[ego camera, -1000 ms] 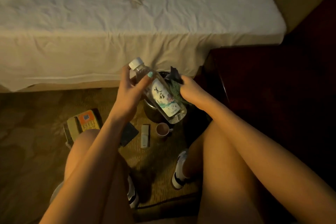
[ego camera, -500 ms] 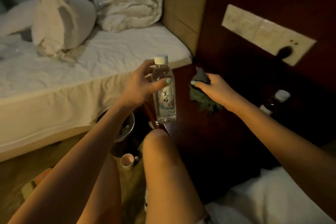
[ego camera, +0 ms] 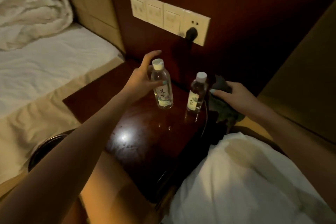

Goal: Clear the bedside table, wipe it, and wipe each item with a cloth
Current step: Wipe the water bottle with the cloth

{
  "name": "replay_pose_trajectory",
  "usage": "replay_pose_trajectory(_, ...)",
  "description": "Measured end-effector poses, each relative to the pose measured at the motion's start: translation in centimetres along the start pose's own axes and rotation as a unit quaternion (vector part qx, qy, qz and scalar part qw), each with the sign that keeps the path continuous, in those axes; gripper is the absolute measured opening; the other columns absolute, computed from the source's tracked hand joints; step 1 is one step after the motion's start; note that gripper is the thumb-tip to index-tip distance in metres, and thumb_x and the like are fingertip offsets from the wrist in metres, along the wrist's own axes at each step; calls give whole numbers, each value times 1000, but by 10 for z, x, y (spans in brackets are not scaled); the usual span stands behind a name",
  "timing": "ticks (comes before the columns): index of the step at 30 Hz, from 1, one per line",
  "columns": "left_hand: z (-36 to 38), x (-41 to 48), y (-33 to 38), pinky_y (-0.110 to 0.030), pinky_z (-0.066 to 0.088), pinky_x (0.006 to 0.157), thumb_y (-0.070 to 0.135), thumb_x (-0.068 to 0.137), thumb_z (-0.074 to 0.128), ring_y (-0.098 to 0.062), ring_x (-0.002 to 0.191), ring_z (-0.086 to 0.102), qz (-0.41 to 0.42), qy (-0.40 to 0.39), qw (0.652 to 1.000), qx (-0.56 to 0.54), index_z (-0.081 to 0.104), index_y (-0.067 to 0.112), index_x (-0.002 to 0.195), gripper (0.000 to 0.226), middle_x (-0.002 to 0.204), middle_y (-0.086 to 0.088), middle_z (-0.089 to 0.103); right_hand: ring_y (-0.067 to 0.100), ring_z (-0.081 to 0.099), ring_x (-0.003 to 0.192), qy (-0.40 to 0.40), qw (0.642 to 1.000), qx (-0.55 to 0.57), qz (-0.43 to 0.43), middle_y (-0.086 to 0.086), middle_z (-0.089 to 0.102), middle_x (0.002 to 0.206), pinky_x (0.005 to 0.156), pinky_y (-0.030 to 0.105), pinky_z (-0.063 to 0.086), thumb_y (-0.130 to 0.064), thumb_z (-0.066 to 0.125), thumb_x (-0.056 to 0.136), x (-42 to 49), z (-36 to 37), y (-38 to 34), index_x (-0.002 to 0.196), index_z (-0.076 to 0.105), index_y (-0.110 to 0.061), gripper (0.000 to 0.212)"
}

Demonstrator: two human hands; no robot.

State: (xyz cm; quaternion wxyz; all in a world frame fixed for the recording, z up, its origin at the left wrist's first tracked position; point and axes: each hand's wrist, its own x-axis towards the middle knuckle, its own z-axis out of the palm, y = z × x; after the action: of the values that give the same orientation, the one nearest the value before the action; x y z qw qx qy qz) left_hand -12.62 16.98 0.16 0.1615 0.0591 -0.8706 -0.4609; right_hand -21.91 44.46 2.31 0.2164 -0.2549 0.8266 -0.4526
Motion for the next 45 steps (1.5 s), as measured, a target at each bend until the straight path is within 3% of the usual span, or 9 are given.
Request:
replay_pose_trajectory(4, 29, 36, -11, -18, 54, 80, 10, 82, 75, 0, 106, 63, 41, -45, 998, 33, 33, 31, 137, 73, 108, 11, 65, -1, 64, 81, 16, 999, 17, 32, -12, 67, 89, 74, 20, 49, -28, 63, 90, 7, -8, 32, 91, 61, -34, 7)
replay_pose_trajectory(8, 50, 64, -30, -33, 58, 85, 13, 83, 74, -9, 107, 63, 57, -74, 994, 60, 36, 33, 135, 67, 116, 7, 64, 7, 68, 84, 23, 997, 40, 57, -8, 70, 89, 79, 26, 51, -27, 64, 89, 17, -9, 54, 91, 62, -32, 5)
replay_pose_trajectory(12, 64, 75, -45, -40, 58, 86, 13, 83, 73, -16, 111, 61, 61, -92, 991, 74, 38, 31, 138, 68, 124, -1, 62, -3, 66, 77, 15, 997, 49, 59, -10, 69, 89, 74, 18, 50, -24, 61, 91, 26, -2, 62, 91, 61, -33, 9)
replay_pose_trajectory(17, 73, 83, -52, -34, 55, 92, 14, 84, 73, -11, 117, 58, 81, -110, 989, 56, 36, 29, 141, 69, 131, 1, 58, -11, 63, 71, -13, 996, 59, 60, -15, 68, 78, 62, 4, 44, -17, 59, 92, 38, 17, 68, 90, 61, -31, 14)
replay_pose_trajectory(24, 63, 91, -57, -25, 48, 95, 24, 81, 77, -1, 115, 48, 109, -161, 973, 123, 33, 31, 143, 76, 135, 15, 46, -9, 65, 72, -43, 994, 67, 76, -21, 70, 72, 64, 5, 46, -16, 60, 92, 42, 35, 83, 89, 61, -31, 15)
replay_pose_trajectory(31, 72, 100, -58, -30, 49, 97, 22, 85, 73, -13, 123, 52, 136, -166, 968, 128, 32, 28, 144, 72, 140, 1, 49, -6, 65, 78, -47, 994, 63, 72, -16, 70, 79, 75, 14, 50, -16, 61, 92, 40, 41, 85, 90, 62, -34, 17)
replay_pose_trajectory(39, 62, 94, -57, -32, 46, 101, 18, 87, 71, -13, 127, 48, 114, -192, 966, 130, 27, 35, 147, 76, 144, 3, 48, -3, 65, 90, -79, 993, 57, 65, -15, 69, 93, 86, 19, 50, -19, 59, 93, 34, 49, 65, 98, 60, -38, 19)
replay_pose_trajectory(42, 54, 89, -52, -40, 43, 105, 21, 84, 74, -18, 134, 42, 107, -200, 960, 163, 21, 38, 150, 86, 151, 3, 39, 10, 66, 97, -82, 994, 42, 58, -1, 70, 103, 93, 34, 51, -24, 60, 93, 34, 56, 49, 101, 61, -31, 11)
replay_pose_trajectory(45, 38, 73, -40, -36, 41, 104, 28, 83, 75, -16, 135, 38, 99, -161, 967, 169, 20, 38, 150, 87, 154, 4, 32, 18, 65, 99, -88, 995, 29, 20, 7, 68, 106, 94, 39, 49, -26, 59, 94, 30, 63, 25, 109, 63, -17, 17)
